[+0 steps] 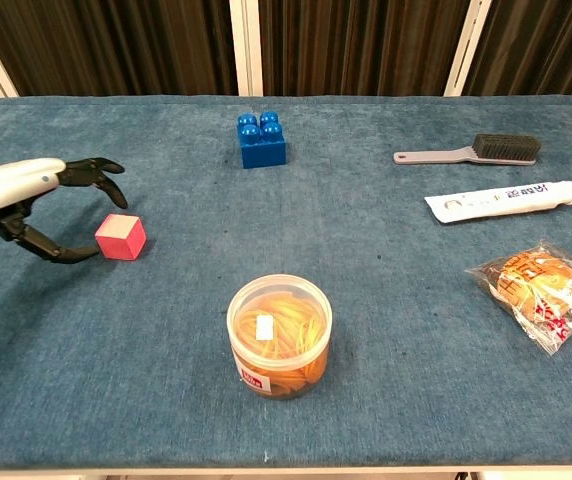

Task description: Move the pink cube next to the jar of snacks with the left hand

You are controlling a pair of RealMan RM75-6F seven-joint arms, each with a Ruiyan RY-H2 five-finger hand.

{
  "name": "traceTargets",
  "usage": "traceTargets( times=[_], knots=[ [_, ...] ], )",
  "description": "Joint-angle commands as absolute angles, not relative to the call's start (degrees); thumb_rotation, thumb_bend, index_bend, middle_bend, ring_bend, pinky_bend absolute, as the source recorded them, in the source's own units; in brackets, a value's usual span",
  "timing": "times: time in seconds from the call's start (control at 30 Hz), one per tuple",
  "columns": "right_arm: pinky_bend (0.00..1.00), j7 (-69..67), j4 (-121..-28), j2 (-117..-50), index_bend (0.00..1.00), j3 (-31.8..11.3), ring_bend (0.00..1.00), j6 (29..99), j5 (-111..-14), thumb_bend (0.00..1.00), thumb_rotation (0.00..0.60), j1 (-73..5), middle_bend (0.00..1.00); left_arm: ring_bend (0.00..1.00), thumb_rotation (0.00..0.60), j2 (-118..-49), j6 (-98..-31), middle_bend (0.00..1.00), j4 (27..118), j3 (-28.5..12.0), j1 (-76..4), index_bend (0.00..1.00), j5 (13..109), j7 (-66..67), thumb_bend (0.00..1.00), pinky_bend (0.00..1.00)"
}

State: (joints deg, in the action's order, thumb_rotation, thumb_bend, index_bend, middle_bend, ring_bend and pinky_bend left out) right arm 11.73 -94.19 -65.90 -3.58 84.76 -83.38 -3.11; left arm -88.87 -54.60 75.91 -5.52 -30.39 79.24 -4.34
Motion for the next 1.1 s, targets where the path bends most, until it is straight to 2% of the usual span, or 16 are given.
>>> traceTargets(
  times=[0.03, 0.23, 0.5, 0.6, 0.87, 1.1],
  knots=[
    [0.0, 11.7, -94.2, -65.9, 0.0, -3.6, 0.0, 84.7, -83.4, 0.3, 0.6, -3.1, 0.0, 0.0, 0.6, -89.7, -54.3, 0.04, 75.5, -5.8, -31.0, 0.31, 79.0, -4.4, 0.25, 0.07],
    [0.0, 10.9, -94.2, -65.5, 0.0, -3.6, 0.0, 85.2, -83.6, 0.3, 0.6, -2.9, 0.0, 0.0, 0.6, -91.8, -53.7, 0.08, 73.6, -6.0, -32.0, 0.41, 77.9, -3.3, 0.3, 0.07],
    [0.0, 10.0, -94.1, -65.2, 0.0, -3.6, 0.0, 85.8, -84.1, 0.3, 0.6, -2.6, 0.0, 0.0, 0.6, -93.7, -55.8, 0.14, 72.1, -6.3, -32.4, 0.58, 78.2, -2.0, 0.52, 0.07],
    [0.0, 10.0, -94.1, -65.2, 0.0, -3.6, 0.0, 85.6, -84.0, 0.3, 0.6, -2.7, 0.0, 0.01, 0.6, -93.7, -58.1, 0.15, 73.0, -6.6, -32.4, 0.61, 80.0, -3.4, 0.59, 0.07],
    [0.0, 5.4, -95.0, -64.0, 0.0, -3.4, 0.0, 84.7, -84.3, 0.27, 0.6, -2.8, 0.0, 0.01, 0.6, -94.7, -61.5, 0.16, 76.9, -6.2, -34.0, 0.66, 84.6, -1.6, 0.62, 0.07],
    [0.0, -4.9, -94.0, -60.2, 0.0, -2.7, 0.0, 88.3, -87.3, 0.27, 0.6, -0.8, 0.0, 0.01, 0.6, -99.4, -60.9, 0.16, 75.2, -6.3, -35.8, 0.66, 84.8, 0.5, 0.63, 0.07]
  ],
)
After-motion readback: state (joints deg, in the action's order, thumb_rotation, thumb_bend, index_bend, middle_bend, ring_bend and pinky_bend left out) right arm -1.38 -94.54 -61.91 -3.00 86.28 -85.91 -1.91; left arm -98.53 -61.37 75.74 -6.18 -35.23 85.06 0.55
